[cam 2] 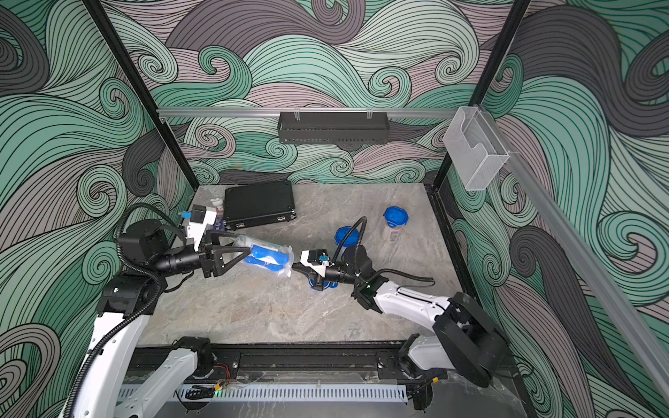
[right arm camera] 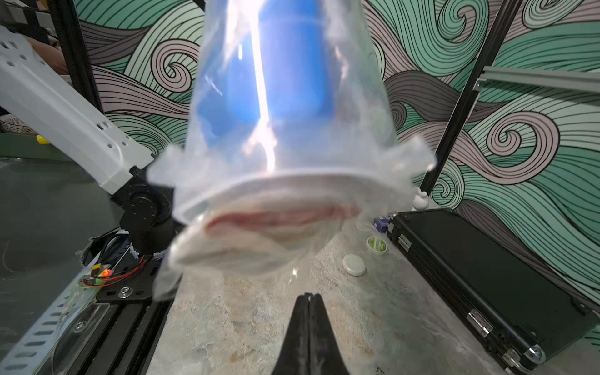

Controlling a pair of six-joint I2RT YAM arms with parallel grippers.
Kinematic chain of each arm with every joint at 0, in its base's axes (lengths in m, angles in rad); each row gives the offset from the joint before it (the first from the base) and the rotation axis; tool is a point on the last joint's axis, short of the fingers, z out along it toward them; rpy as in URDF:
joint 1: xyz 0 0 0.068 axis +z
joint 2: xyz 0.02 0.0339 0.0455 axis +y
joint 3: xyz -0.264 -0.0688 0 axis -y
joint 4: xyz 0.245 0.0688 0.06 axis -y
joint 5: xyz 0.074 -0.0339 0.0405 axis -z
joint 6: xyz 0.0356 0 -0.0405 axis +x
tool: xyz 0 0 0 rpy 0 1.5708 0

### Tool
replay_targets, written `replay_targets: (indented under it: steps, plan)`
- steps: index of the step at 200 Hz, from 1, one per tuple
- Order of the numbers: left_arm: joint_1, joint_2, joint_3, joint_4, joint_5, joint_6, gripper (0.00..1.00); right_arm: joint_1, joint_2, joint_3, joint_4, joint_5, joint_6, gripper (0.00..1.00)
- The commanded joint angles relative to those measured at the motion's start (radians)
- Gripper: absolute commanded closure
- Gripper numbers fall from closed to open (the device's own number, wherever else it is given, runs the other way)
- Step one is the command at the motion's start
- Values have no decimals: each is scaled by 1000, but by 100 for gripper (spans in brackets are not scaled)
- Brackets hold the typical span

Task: Take out toiletry kits
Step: 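Pour the toiletry kits out of the container.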

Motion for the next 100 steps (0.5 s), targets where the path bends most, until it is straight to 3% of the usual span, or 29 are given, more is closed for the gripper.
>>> replay_targets:
  steps: [1, 31, 44, 55, 69, 100]
  plan:
    - [12, -34, 54, -9, -69, 23, 100, -1, 53, 41, 40, 4, 22, 100]
    - [12, -46, 52, -42, -111, 44, 100, -2, 136, 114, 29, -35, 65, 100]
    - [14, -51, 49, -45, -127, 47, 100, -1, 135, 114, 61, -49, 82, 67]
    - [14, -57, 52, -57, -152, 55, 100, 0, 117, 90, 107, -46, 99, 51]
    - [14, -58, 58, -67, -166, 58, 100, 4, 90, 56, 152, -47, 106, 38]
    - [14, -58, 54, -58, -164, 47, 100, 60, 50, 54, 79, -27, 36, 28]
